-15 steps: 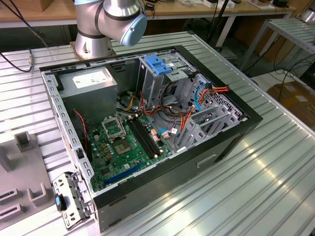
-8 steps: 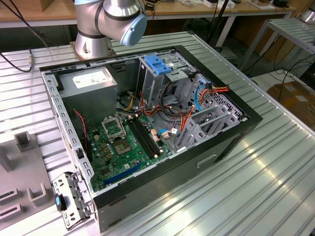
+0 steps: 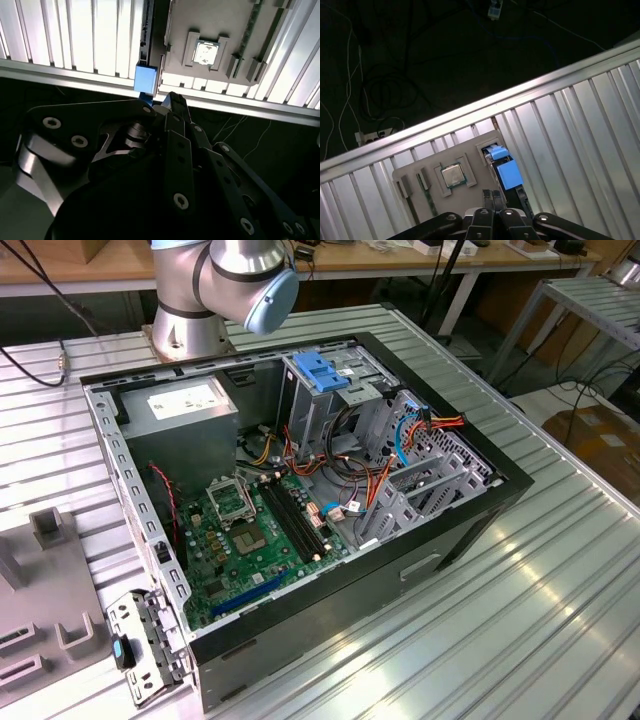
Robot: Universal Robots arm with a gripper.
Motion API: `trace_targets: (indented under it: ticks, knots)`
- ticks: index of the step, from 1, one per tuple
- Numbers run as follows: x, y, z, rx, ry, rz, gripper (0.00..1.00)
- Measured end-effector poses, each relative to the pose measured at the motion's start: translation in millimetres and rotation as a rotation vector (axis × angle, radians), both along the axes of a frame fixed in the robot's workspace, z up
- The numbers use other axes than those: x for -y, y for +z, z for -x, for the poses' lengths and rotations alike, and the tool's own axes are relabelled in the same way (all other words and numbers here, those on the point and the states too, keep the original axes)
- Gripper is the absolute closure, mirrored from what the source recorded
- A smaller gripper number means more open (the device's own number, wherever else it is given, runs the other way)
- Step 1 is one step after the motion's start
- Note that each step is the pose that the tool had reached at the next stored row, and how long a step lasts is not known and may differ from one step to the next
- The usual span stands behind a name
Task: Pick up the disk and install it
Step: 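Pick up the disk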
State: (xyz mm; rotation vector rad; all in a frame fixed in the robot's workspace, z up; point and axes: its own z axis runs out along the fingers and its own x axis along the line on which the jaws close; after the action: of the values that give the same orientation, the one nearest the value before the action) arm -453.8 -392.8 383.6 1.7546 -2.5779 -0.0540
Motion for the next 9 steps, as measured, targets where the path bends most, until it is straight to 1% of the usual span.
trace_targets:
  ticks: [3,9]
  knots:
    - [0.0,-0.1,0.0,0.0000,0.024,0.0000,0.89]
    - [0.0,-0.4,0.0,0.0001,0.055,0.0001,0.89]
